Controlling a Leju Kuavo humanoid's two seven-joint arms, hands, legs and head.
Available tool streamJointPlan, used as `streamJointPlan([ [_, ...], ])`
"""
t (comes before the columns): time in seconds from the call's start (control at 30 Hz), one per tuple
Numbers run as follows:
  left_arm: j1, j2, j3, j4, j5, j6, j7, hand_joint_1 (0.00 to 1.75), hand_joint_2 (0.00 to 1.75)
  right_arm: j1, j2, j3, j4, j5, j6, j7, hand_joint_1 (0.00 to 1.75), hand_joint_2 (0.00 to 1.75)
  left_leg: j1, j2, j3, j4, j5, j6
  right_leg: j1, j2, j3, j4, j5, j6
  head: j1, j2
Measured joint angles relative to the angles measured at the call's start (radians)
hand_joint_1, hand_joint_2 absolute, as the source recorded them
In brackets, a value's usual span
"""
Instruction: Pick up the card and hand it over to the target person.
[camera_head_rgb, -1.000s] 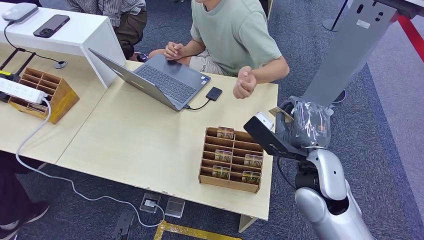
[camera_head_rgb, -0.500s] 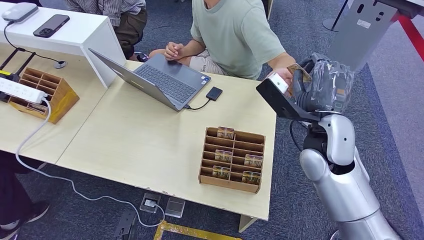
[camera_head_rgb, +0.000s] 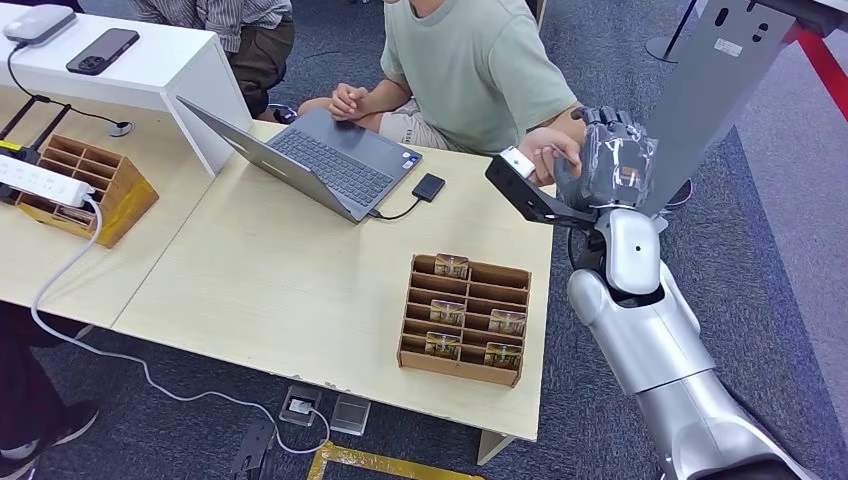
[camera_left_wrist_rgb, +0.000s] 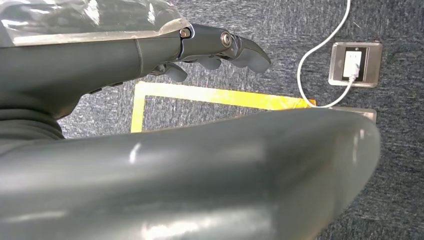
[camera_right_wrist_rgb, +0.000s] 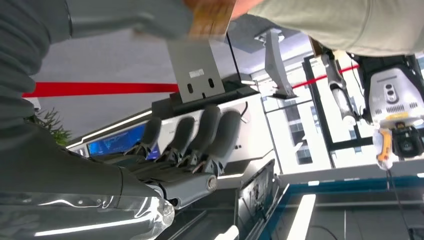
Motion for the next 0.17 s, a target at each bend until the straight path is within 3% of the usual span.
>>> streamJointPlan([
  [0.17,0.0,0.0,0.003,0.001,0.005,0.003,-0.001,0.0,0.0,0.023,-0.003,-0.013,-0.04,-0.033,-0.021,-0.023,0.0,1.75,0.0,-0.001,0.0,0.0,0.0,0.0,0.0,0.0,0.0,0.0,0.0,0.0,0.0,0.0],
])
